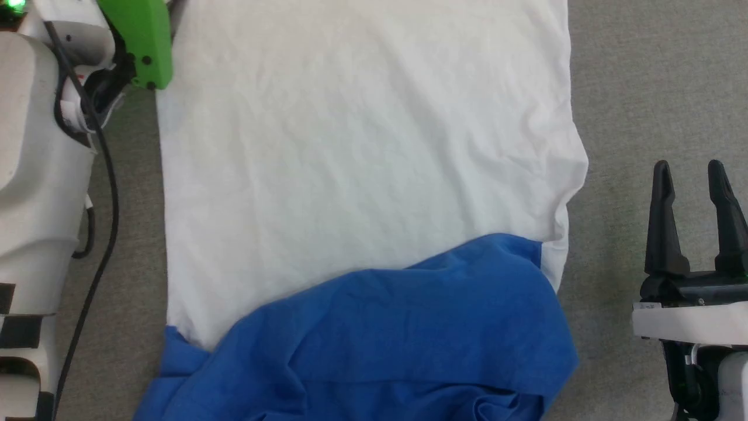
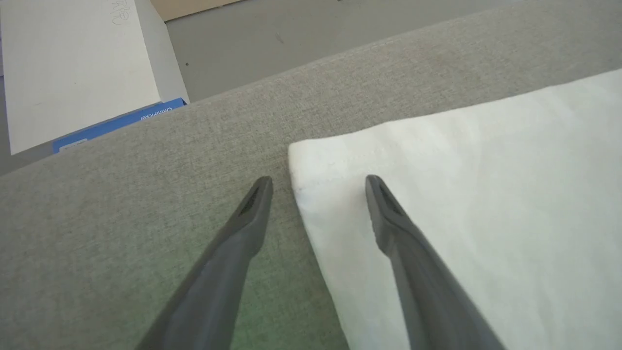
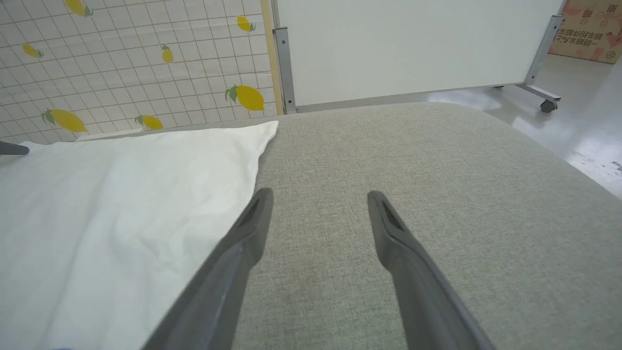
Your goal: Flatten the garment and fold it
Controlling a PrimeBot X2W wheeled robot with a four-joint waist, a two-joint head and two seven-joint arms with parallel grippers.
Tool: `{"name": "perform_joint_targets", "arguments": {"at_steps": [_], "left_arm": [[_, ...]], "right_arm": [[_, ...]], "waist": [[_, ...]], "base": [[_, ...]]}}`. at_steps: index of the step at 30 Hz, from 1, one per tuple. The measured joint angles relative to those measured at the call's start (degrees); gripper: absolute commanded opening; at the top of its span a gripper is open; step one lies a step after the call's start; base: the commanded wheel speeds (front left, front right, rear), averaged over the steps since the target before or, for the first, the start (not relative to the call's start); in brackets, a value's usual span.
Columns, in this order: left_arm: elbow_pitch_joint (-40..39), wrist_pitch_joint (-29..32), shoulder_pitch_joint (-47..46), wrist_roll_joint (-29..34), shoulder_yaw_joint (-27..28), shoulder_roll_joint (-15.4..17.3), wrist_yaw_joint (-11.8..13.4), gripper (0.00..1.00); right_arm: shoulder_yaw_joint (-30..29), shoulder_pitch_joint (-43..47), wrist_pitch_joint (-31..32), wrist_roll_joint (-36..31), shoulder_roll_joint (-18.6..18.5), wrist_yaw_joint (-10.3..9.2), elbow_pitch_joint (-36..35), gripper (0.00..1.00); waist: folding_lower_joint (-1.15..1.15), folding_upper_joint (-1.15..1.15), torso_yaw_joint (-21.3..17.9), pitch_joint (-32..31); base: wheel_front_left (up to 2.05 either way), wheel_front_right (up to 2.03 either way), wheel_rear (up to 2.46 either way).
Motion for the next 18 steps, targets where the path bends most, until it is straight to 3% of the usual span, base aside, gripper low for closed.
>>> {"name": "perform_joint_targets", "arguments": {"at_steps": [3, 4, 5, 13, 18], "left_arm": [[0.04, 1.35, 0.12, -0.02, 0.54, 0.66, 1.02, 1.0], [-0.21, 1.79, 0.1, -0.31, 0.76, 0.79, 1.09, 0.41], [-0.67, 2.08, 0.08, -0.46, 0.91, 0.97, 1.05, 0.0], [-2.56, 0.22, 0.86, -3.09, 1.87, 0.93, 0.34, 0.0], [-3.02, -2.23, 3.35, -3.7, 1.29, 0.25, -0.97, 0.0]], "right_arm": [[-0.01, 0.0, -0.07, 0.05, -0.01, 0.0, -0.01, 1.0], [-0.02, 0.0, -0.09, 0.05, 0.0, 0.0, -0.01, 1.0], [-0.04, 0.0, -0.12, 0.05, -0.01, 0.0, -0.01, 1.0], [-1.15, -0.84, -0.36, -0.45, 0.01, 0.0, -0.24, 1.0], [-1.92, -3.2, 1.67, -4.76, -0.01, 0.0, -3.43, 1.0]], "waist": [[0.0, 0.0, -0.82, 0.8], [0.0, 0.0, -0.98, 1.04], [0.0, 0.0, -1.14, 1.36], [0.0, 0.0, -0.44, 1.91], [0.0, 0.0, 0.83, 0.09]], "base": [[0.0, 0.0, 0.0], [0.0, 0.0, 0.0], [0.0, 0.0, 0.0], [0.0, 0.0, 0.0], [0.0, 0.0, 0.0]]}}
